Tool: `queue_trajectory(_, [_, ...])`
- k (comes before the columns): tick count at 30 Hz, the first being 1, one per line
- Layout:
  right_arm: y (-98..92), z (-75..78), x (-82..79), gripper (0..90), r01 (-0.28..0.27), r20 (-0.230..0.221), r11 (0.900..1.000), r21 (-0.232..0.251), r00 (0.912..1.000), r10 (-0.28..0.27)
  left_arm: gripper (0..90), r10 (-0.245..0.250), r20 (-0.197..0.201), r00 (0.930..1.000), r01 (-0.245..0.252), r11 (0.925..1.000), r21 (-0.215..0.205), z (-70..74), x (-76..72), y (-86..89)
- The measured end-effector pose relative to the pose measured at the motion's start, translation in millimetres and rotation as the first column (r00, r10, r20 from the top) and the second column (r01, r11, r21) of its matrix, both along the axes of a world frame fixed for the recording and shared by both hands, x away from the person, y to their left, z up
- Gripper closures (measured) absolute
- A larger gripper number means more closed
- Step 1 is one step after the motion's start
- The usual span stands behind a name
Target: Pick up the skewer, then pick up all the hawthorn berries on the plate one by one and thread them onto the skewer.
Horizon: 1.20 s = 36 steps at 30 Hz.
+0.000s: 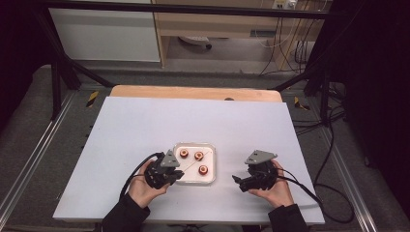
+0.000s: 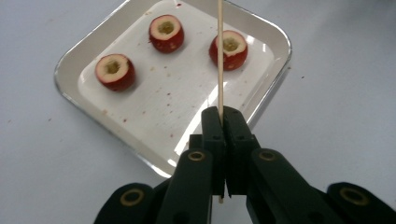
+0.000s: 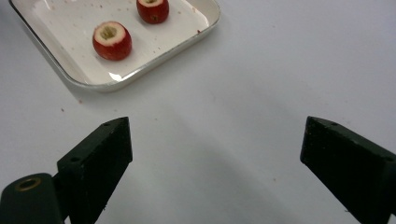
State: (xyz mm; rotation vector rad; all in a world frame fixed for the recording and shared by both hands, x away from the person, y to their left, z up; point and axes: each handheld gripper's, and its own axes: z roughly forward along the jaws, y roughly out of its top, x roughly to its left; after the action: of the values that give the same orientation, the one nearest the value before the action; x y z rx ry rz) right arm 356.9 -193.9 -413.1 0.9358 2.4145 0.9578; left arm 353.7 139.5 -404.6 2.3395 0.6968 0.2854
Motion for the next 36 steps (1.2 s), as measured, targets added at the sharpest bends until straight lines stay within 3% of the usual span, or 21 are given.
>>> queue_trajectory(12, [14.4, 8.4, 7.3, 3.7, 0.055, -0.09, 0.996, 0.064, 0.9947, -0.049, 88.3, 0.064, 0.039, 0.9972, -0.059, 0.9912, -0.119, -7.2, -10.6, 38.4])
queue_trajectory(19, [28.1, 15.9, 17.2, 2.6, 0.072, -0.13, 0.991, 0.114, 0.9899, -0.057, 88.2, 0.086, 0.044, 0.9953, -0.078, 0.9858, -0.149, -8.7, -11.4, 49.4])
queue_trajectory(36, [72.1, 17.5, 31.0, 2.0, 0.037, -0.185, 0.991, 0.129, 0.9827, -0.013, 88.2, 0.103, 0.029, 0.9942, -0.096, 0.9791, -0.179, -17.6, -13.0, 61.5])
